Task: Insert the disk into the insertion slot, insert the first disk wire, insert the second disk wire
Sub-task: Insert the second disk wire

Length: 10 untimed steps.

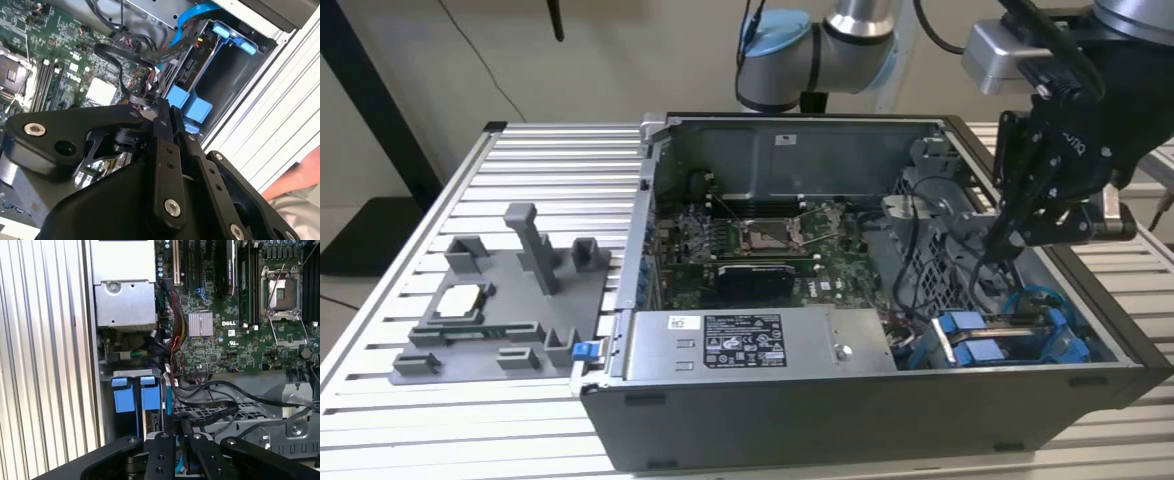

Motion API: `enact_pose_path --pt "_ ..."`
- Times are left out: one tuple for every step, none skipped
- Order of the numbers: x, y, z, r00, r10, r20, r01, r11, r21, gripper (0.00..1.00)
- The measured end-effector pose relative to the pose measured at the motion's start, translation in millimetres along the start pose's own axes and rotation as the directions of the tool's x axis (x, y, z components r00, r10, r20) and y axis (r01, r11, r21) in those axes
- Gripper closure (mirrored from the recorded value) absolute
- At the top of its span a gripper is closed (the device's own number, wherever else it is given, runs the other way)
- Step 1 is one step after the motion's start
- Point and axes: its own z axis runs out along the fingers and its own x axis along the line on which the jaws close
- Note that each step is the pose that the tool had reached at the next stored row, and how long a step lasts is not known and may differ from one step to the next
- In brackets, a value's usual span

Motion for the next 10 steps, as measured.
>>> enact_pose_path --pt "0.1 0.5 1.1 1.0 0.0 -0.003 0.0 1.0 0.0006 1.0" --pt "0.2 0.7 2.0 1.0 0.0 -0.0045 0.0 1.0 0.0008 1.0" --pt "0.2 0.8 2.7 1.0 0.0 -0.0053 0.0 1.0 0.0011 1.0" --pt "0.3 1.0 3.3 1.0 0.0 -0.0056 0.0 1.0 0.0013 1.0" --pt "0.3 1.1 4.0 1.0 0.0 -0.0057 0.0 1.0 0.0014 1.0" --pt "0.4 1.2 4.7 1.0 0.0 -0.0057 0.0 1.0 0.0014 1.0" --pt "0.5 1.2 5.1 1.0 0.0 -0.0058 0.0 1.0 0.0014 1.0" --pt "0.5 1.2 5.4 1.0 0.0 -0.0059 0.0 1.0 0.0014 1.0" --pt "0.5 1.2 5.6 1.0 0.0 -0.0059 0.0 1.0 0.0014 1.0" --pt "0.5 1.2 5.6 1.0 0.0 -0.006 0.0 1.0 0.0014 1.0"
